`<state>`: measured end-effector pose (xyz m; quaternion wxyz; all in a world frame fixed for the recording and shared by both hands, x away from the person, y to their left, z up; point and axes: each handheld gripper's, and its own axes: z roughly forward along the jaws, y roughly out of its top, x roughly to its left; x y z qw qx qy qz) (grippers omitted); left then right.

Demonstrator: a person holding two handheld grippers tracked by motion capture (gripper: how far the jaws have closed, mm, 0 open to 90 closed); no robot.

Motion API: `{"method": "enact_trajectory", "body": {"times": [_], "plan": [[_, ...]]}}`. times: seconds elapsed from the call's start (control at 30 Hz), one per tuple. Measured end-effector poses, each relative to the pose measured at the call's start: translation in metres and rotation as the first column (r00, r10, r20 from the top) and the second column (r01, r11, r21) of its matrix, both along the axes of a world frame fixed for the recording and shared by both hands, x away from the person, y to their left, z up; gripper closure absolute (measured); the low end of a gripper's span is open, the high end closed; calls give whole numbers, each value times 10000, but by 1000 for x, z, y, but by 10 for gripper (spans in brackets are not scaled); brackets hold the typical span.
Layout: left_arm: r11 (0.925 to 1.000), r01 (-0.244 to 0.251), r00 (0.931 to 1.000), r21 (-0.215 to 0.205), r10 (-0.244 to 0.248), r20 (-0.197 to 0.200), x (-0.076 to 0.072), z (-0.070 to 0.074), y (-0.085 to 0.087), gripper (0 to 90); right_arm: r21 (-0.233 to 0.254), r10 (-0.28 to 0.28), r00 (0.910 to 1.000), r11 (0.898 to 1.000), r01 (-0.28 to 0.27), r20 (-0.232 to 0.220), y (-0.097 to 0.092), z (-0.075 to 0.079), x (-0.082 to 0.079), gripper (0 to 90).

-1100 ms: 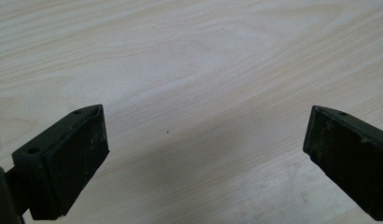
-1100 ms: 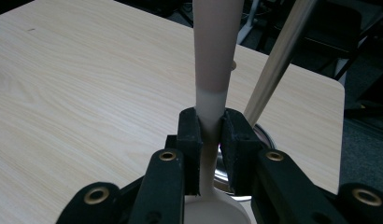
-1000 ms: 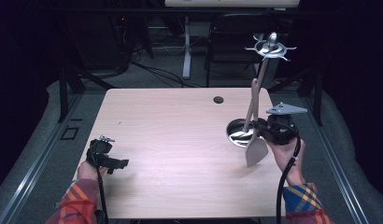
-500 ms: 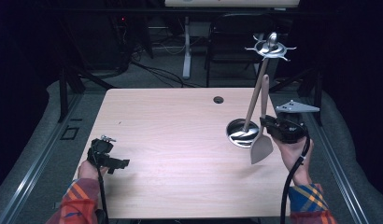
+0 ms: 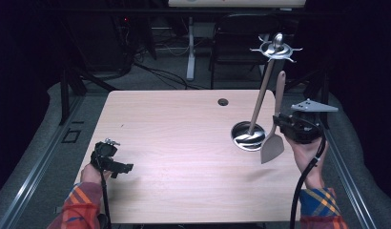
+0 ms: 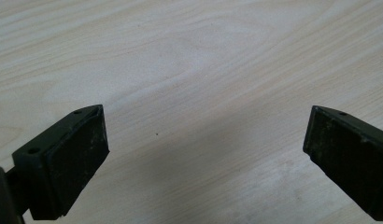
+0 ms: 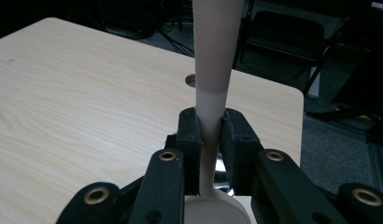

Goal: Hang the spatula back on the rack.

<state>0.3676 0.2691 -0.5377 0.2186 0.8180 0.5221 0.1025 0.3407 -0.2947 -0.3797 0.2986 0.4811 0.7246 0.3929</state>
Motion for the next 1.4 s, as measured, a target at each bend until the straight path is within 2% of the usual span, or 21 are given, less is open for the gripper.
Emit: {"method": "enact_trajectory", "body": {"times": [0.7, 1.0, 1.17, 1.4], "plan": [[9997, 226, 9996, 34, -225, -145, 0, -1, -2, 0, -18, -539, 9979, 9985, 540, 369, -10, 15, 3, 782], [9998, 210, 9996, 28, -210, -185, 0, -1, -2, 0, 120, -700, 9965, 9975, 695, 457, -15, 20, 6, 782], [9997, 227, 9995, 31, -227, -219, 1, -2, -2, 0, 304, -736, 9964, 9969, 724, 417, -18, 22, 10, 782], [9997, 235, 9994, 47, -234, -248, 1, -2, -2, 0, 307, -690, 9974, 9972, 684, 197, -19, 19, 16, 782]]}}
